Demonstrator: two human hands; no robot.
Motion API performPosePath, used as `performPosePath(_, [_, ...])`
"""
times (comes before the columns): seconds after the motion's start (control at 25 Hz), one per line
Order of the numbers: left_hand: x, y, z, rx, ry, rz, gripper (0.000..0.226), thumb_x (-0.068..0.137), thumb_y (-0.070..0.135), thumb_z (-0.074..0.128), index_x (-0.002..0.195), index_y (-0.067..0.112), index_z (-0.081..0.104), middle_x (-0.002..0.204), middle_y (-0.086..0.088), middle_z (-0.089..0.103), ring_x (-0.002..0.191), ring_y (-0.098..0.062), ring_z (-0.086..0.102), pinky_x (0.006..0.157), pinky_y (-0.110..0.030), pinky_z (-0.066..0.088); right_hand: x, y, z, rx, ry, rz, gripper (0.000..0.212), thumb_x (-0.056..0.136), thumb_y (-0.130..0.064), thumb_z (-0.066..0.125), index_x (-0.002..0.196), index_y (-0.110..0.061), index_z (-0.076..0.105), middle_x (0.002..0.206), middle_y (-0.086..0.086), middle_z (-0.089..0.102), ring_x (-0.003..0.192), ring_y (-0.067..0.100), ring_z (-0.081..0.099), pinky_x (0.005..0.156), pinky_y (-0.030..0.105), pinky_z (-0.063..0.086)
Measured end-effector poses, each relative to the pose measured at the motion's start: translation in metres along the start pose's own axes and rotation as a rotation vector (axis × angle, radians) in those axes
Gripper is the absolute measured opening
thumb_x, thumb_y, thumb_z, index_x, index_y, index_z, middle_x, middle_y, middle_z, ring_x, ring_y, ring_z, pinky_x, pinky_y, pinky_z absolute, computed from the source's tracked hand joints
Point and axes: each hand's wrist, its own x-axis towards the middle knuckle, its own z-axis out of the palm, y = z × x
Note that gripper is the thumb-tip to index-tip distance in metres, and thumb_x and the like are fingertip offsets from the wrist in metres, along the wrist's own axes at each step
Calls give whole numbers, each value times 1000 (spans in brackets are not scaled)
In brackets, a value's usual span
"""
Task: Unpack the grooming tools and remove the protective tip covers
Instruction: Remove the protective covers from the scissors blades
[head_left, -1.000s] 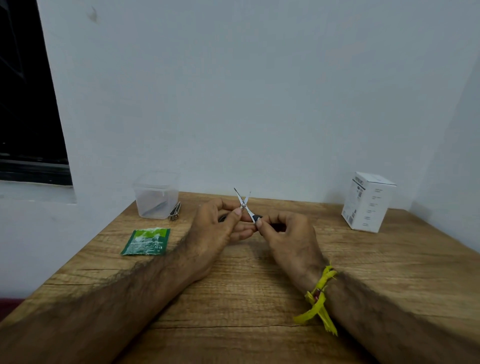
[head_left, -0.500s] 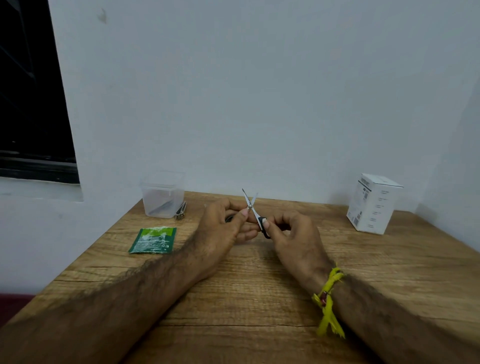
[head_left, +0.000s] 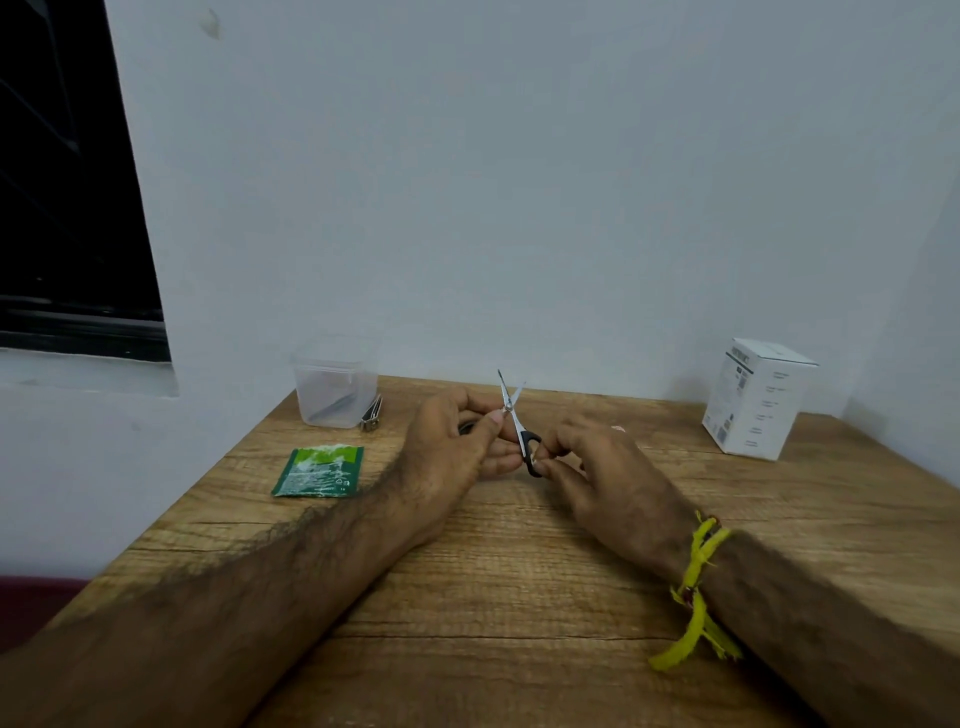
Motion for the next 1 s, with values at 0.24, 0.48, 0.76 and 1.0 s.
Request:
performPosePath(0.24, [-1, 2, 2, 57, -32, 16, 12, 101, 2, 56, 110, -4, 61, 91, -18, 75, 66, -19, 76, 61, -26, 63, 4, 1, -16, -295, -141, -190, 6, 99, -27, 52, 96, -29, 56, 103, -12, 56, 93, 18, 53, 75, 30, 34])
performPosePath(0.48, [-3, 4, 2, 116, -48, 15, 11, 100, 0, 57, 108, -4, 62, 85, -16, 74, 60, -15, 73, 58, -23, 61, 4, 7, -19, -239, -207, -222, 7, 97, -24, 57, 97, -23, 64, 102, -8, 62, 95, 17, 56, 81, 33, 42])
performPosePath(0.76, [-3, 4, 1, 109, -14, 25, 10, 100, 2, 57, 108, -2, 62, 91, -19, 74, 63, -17, 74, 60, -24, 62, 3, 6, -6, 102, -104, -37, 9, 88, -23, 73, 84, -19, 68, 88, -10, 67, 83, 6, 61, 75, 28, 53])
performPosePath(1.0, [1, 1, 1, 37, 14, 43, 10, 100, 3, 58, 107, -3, 63, 84, -14, 77, 68, -22, 77, 62, -28, 63, 4, 8, 2, 356, 31, 113, 9, 89, -18, 72, 80, -16, 70, 80, -4, 70, 70, 12, 62, 68, 34, 52])
